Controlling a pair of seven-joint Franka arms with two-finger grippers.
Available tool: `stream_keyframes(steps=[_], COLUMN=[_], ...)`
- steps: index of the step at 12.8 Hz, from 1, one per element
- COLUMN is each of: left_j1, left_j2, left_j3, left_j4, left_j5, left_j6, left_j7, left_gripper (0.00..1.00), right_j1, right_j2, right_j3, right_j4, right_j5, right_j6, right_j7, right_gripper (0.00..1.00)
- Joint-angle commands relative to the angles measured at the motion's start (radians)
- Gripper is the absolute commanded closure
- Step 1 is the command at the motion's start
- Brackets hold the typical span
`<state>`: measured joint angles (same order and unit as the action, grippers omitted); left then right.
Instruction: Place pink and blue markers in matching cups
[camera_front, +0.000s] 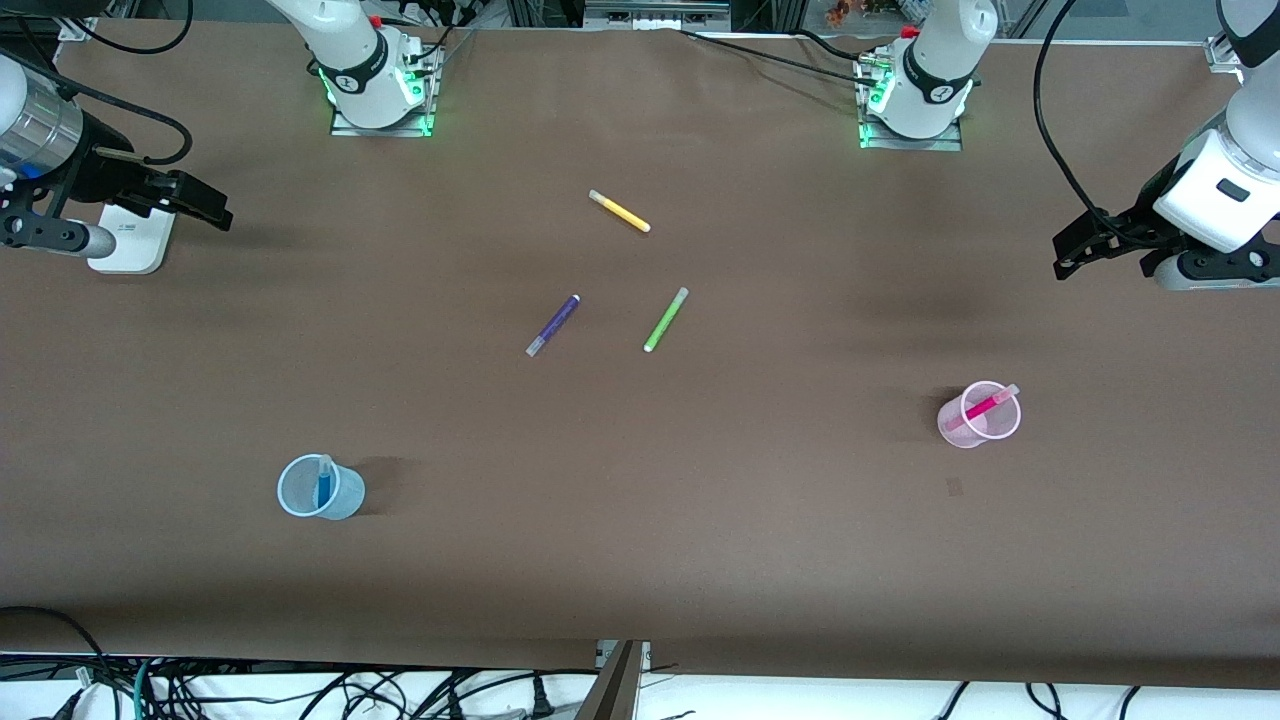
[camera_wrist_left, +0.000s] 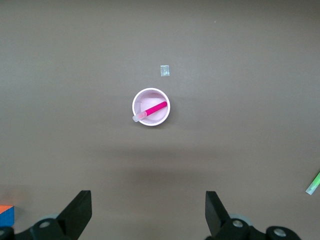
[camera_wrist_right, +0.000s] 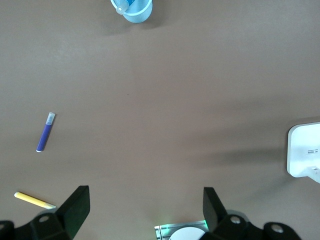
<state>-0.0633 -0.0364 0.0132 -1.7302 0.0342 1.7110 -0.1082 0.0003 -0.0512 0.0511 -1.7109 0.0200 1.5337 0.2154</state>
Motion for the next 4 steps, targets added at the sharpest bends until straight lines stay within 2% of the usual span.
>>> stream_keyframes(steps=[1, 4], left_j1=[-0.013, -0.013], left_j2=[-0.013, -0.013], left_j3=[0.013, 0.011], left_j4=[0.004, 0.006], left_j5=[-0.004, -0.004], left_j6=[-0.017, -0.017], left_j7=[-0.005, -0.005], left_gripper=[0.00, 0.00], right_j1=[0.001, 0.003], right_j2=[-0.021, -0.010], right_j3=[-0.001, -0.001], right_j4=[-0.021, -0.018], right_j5=[-0.009, -0.011], right_j6=[0.016, 0.016], right_j7=[-0.016, -0.018], right_gripper=[0.00, 0.00])
